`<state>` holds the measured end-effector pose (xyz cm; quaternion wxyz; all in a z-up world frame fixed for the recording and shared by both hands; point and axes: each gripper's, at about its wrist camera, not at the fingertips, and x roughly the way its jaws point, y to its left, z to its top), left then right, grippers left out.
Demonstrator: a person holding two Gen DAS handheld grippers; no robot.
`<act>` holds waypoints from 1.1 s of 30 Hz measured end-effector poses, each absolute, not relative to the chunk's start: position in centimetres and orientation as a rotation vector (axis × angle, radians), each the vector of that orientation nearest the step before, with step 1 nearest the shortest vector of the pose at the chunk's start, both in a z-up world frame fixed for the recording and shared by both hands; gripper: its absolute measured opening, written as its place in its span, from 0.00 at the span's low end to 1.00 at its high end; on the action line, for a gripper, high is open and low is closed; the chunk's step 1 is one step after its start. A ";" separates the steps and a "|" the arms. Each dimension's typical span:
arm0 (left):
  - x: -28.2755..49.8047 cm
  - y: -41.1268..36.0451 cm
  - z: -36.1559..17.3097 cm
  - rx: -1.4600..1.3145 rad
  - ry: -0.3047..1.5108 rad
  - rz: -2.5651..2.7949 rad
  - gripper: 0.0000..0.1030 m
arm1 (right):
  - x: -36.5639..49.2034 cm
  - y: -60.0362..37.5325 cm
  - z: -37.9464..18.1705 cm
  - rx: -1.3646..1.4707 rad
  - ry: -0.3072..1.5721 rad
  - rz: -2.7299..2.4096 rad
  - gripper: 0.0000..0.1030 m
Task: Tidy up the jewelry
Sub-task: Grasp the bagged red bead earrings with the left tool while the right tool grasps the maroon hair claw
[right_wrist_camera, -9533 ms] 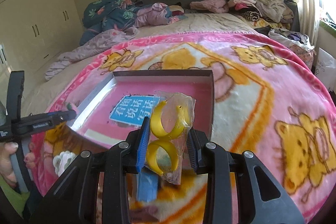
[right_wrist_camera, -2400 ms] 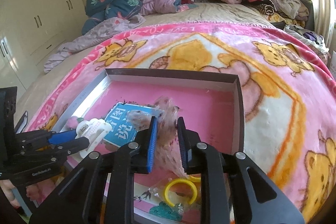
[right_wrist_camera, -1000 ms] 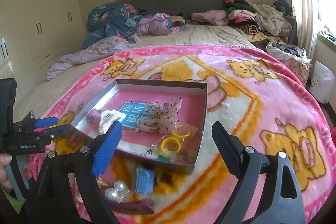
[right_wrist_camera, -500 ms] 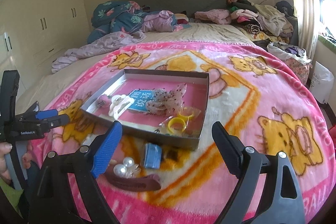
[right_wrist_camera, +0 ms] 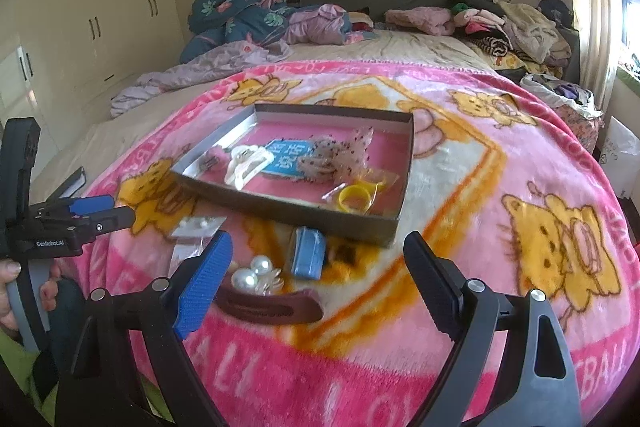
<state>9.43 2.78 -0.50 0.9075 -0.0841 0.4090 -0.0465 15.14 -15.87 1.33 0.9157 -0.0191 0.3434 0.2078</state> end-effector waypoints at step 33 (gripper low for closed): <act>11.8 0.4 -7.0 -0.359 1.084 -0.174 0.47 | 17.6 -13.5 -8.0 -0.116 0.888 0.607 0.82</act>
